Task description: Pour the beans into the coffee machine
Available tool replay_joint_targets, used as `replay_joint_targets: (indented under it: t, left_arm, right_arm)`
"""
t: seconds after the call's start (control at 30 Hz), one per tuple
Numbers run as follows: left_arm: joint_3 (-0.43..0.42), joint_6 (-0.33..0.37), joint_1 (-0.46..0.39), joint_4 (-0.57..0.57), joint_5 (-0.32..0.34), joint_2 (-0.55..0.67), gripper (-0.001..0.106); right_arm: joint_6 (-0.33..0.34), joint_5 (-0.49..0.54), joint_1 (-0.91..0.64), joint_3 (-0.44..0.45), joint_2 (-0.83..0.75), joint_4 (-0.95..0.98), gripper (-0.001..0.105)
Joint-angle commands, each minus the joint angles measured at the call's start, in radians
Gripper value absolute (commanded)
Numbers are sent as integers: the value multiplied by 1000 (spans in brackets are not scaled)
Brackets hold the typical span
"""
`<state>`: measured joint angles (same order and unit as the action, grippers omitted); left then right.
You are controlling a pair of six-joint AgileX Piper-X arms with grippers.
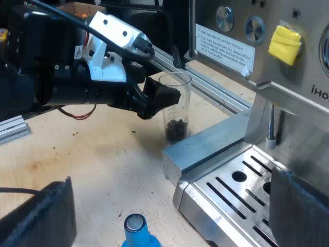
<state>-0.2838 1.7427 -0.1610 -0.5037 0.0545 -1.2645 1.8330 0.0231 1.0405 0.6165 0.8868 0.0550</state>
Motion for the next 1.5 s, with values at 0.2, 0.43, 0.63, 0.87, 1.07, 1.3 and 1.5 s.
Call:
replay_joint_targets:
  t: [0.2, 0.43, 0.63, 0.87, 1.07, 1.3, 1.5]
  left_arm:
    - [-5, 3, 1, 5, 23, 1, 80]
    - [-5, 3, 1, 2, 42, -4, 80]
    - [-5, 3, 1, -126, 99, -107, 80]
    - [-15, 3, 1, -197, 111, -155, 80]
    - [-65, 3, 1, -95, 121, -168, 80]
    - [-103, 3, 1, -16, 130, -178, 69]
    - [-103, 3, 1, 13, 152, -165, 13]
  right_arm:
    - [2, 3, 1, 3, -1, -15, 78]
    - [2, 3, 1, 3, -1, -15, 78]
    - [2, 3, 1, 3, -1, -22, 78]
    - [2, 3, 1, 3, -1, -22, 78]
    - [2, 3, 1, 3, -1, -22, 78]
    - [2, 3, 1, 3, -1, -22, 78]
    - [2, 3, 1, 3, -1, -22, 78]
